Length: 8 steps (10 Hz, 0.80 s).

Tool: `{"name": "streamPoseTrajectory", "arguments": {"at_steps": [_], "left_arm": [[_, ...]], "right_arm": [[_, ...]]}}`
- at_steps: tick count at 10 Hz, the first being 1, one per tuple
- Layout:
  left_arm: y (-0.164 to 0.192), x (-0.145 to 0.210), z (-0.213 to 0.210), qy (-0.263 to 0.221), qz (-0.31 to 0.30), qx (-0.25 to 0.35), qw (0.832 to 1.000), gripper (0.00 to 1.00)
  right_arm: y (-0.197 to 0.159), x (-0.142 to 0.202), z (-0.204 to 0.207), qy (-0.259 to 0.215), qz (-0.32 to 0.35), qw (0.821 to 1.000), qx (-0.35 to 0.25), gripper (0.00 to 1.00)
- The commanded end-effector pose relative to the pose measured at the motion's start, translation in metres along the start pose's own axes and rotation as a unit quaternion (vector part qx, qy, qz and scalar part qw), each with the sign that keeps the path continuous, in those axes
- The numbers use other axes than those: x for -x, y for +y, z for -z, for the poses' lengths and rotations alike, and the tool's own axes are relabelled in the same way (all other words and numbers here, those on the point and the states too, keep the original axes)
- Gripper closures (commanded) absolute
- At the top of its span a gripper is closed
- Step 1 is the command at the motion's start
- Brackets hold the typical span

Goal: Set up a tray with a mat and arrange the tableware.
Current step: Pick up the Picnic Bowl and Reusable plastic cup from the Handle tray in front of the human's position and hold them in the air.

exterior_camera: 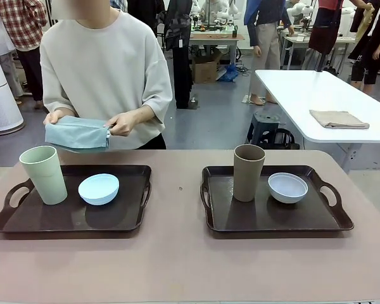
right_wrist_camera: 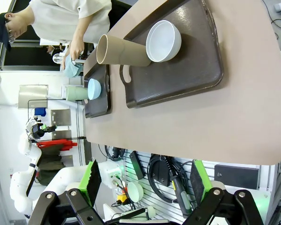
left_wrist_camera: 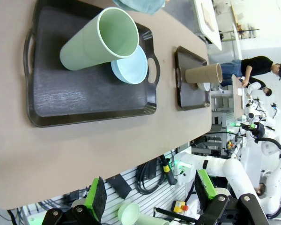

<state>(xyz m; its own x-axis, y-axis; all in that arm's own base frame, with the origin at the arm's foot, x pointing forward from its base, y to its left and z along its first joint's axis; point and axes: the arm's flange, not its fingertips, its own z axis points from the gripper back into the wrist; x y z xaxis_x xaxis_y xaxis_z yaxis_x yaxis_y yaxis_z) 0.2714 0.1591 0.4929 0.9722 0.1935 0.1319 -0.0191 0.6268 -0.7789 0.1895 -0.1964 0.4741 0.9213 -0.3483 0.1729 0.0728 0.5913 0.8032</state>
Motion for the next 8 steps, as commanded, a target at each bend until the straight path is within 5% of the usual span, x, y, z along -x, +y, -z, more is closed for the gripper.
{"name": "streamPoseTrajectory", "arguments": {"at_steps": [1, 5, 8], "left_arm": [[0.001, 0.001, 0.001, -0.003, 0.003, 0.005, 1.000, 0.00], [-0.002, -0.013, -0.019, 0.062, 0.102, 0.002, 0.993, 0.00], [-0.016, -0.024, -0.026, 0.095, 0.282, -0.085, 0.951, 0.00]], "right_arm": [[-0.001, -0.001, 0.002, -0.005, -0.008, 1.000, -0.014, 0.00], [0.055, -0.016, 0.015, 0.032, -0.049, 0.997, 0.046, 0.00], [0.166, -0.034, 0.062, 0.063, -0.104, 0.985, 0.123, 0.00]]}}
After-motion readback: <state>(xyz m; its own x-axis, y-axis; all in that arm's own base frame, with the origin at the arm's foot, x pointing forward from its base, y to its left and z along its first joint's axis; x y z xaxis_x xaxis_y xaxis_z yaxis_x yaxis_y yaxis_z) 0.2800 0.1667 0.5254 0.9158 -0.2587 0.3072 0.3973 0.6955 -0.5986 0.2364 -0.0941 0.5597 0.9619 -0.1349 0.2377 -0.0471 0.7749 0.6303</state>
